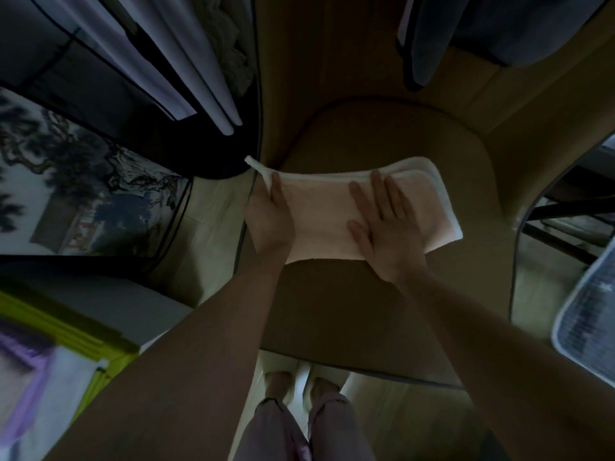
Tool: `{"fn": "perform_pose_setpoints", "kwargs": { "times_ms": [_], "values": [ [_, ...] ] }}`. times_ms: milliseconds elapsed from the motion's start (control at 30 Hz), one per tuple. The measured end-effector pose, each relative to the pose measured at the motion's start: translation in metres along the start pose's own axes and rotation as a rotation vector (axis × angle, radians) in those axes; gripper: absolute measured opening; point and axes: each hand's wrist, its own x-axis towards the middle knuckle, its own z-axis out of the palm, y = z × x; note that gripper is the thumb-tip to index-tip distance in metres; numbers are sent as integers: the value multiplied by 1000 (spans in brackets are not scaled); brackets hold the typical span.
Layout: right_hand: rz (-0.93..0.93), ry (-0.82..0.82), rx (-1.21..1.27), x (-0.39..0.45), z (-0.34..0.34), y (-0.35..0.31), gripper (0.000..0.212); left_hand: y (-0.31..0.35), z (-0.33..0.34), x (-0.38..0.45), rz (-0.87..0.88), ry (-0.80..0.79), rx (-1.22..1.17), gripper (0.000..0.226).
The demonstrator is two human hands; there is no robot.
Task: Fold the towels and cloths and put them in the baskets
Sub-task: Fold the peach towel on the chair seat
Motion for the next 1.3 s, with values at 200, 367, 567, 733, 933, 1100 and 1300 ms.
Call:
{"fn": "perform_pose_setpoints", "kwargs": {
  "times_ms": [200,367,567,733,933,1100,1300],
  "values": [
    [33,57,74,-2,-28,-3,63,3,-14,-9,-22,-110,55,37],
    [681,177,252,1,-61,20,59,1,-28,-23,-84,-231,48,42],
    [863,-47,727,11,-91,6,55,38,-33,-37,-134,-362,-120,30],
    [834,165,926,-18,-107,-8,38,83,-8,-63,-233,-596,-199,22],
    [451,24,1099,-40,-125,-4,19,110,30,-80,-272,-601,-153,10],
    [380,-5,1115,-53,-139,3,15,114,30,-81,-278,-683,-141,24],
    [515,94,1000,-45,-124,13,23,112,28,-74,-287,-762,-212,59]
  ]
}}
